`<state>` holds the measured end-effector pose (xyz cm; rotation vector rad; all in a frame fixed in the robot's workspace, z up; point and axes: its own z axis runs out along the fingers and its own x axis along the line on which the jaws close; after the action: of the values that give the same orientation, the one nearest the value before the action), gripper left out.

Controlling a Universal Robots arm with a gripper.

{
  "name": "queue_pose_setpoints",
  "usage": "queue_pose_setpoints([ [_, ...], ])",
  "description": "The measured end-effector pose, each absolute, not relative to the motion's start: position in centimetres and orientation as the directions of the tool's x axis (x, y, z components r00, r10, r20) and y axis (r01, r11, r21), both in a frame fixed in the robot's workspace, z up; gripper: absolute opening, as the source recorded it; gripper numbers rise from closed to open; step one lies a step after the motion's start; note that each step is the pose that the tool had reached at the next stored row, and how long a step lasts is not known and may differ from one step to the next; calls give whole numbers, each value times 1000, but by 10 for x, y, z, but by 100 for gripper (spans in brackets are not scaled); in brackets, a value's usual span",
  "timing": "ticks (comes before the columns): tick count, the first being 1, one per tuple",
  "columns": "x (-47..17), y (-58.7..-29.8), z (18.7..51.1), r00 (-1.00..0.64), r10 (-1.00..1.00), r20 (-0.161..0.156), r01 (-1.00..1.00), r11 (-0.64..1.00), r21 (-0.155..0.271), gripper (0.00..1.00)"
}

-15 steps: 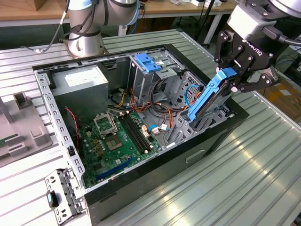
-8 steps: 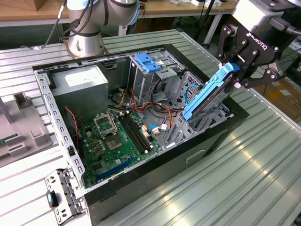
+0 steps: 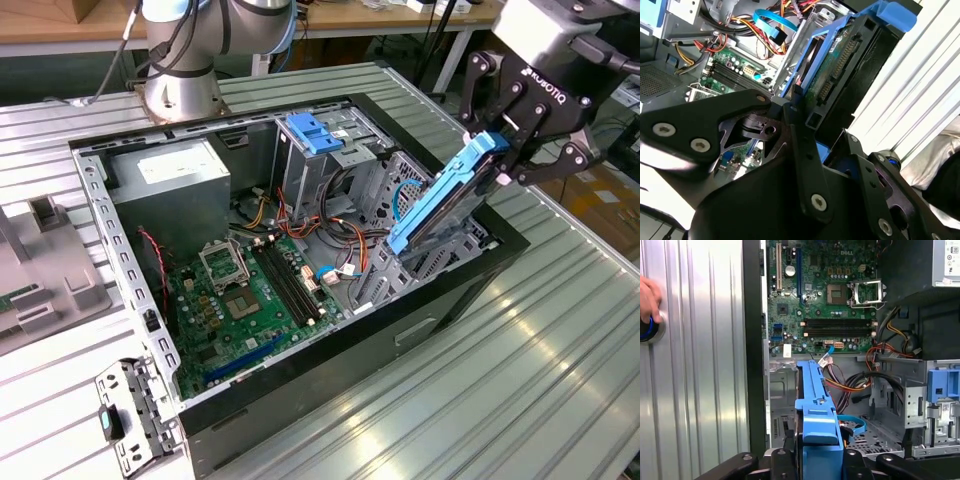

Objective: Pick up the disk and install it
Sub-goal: 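Insert the disk into the insertion slot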

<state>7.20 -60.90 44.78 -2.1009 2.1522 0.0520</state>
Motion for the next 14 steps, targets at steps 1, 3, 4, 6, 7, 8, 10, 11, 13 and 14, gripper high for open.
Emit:
queue_pose_setpoints([
  [1,72,-608,448,-18,-993,-119,-997,26,-68,36],
  [3,72,-606,448,-9,-993,-119,-998,17,-68,36],
  [4,72,-605,448,-1,-993,-119,-998,9,-68,36],
  [6,72,-603,448,8,-993,-119,-998,1,-68,36],
  [7,73,-602,448,11,-993,-119,-998,-2,-68,36],
  [8,74,-601,448,12,-993,-119,-998,-4,-68,36],
  [10,76,-598,448,14,-993,-119,-998,-6,-67,36],
  [11,78,-598,448,14,-993,-119,-998,-6,-66,36],
  [13,80,-598,447,13,-993,-119,-998,-6,-65,36],
  [14,81,-598,447,13,-993,-118,-998,-6,-64,36],
])
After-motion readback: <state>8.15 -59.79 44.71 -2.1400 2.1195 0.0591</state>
